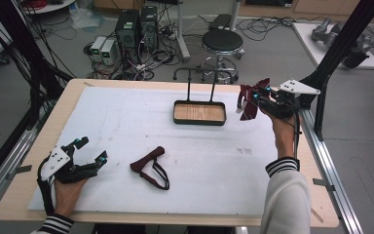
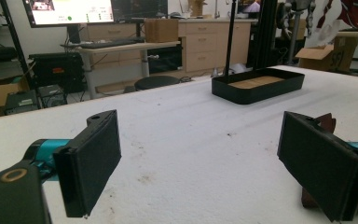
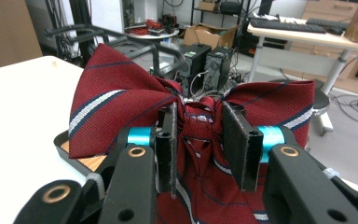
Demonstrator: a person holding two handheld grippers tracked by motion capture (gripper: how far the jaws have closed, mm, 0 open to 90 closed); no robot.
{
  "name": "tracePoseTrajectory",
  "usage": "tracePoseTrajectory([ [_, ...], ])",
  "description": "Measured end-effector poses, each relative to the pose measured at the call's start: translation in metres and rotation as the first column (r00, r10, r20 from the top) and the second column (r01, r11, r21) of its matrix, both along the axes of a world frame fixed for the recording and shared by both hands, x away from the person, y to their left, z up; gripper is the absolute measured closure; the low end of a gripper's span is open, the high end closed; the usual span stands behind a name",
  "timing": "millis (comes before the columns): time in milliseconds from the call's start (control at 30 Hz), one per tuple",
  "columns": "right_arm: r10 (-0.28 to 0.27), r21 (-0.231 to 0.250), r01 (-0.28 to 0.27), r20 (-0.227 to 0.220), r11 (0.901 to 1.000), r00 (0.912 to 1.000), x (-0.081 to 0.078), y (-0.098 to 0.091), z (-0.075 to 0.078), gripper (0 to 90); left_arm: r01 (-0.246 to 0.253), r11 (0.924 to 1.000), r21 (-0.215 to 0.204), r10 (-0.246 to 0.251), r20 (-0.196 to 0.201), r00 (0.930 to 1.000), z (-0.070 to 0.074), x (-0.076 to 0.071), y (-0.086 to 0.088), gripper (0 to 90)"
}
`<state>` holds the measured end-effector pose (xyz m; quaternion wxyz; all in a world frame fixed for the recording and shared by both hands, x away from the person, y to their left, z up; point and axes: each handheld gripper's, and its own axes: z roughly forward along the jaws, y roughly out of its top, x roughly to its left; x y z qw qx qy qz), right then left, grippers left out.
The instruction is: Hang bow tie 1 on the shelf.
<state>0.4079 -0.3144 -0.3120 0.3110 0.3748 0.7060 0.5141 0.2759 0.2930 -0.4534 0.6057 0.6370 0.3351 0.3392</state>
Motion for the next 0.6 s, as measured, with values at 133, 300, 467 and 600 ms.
tracePoseTrajectory([
  [133,0.006,-0.004,-0.006,-0.004,1.0000,1.0000,0.005,0.008,0.009,67.5,0.000,1.0000,-0.001,0.000,0.000,1.0000,0.000,0.000,0.000,13.5],
  [300,0.017,-0.023,-0.017,0.000,0.9996,0.9998,0.010,0.018,0.016,67.5,0.002,1.0000,-0.004,-0.002,-0.001,1.0000,0.000,0.000,0.000,13.5],
  [467,0.021,-0.031,-0.021,-0.007,0.9993,0.9998,0.016,0.026,0.021,67.5,0.003,1.0000,-0.004,-0.003,-0.001,1.0000,0.000,0.000,0.000,13.6],
  [600,0.012,-0.051,-0.013,-0.007,0.9986,0.9999,0.021,0.031,0.024,67.5,0.004,1.0000,-0.004,-0.004,-0.003,1.0000,0.000,0.000,0.000,13.6],
])
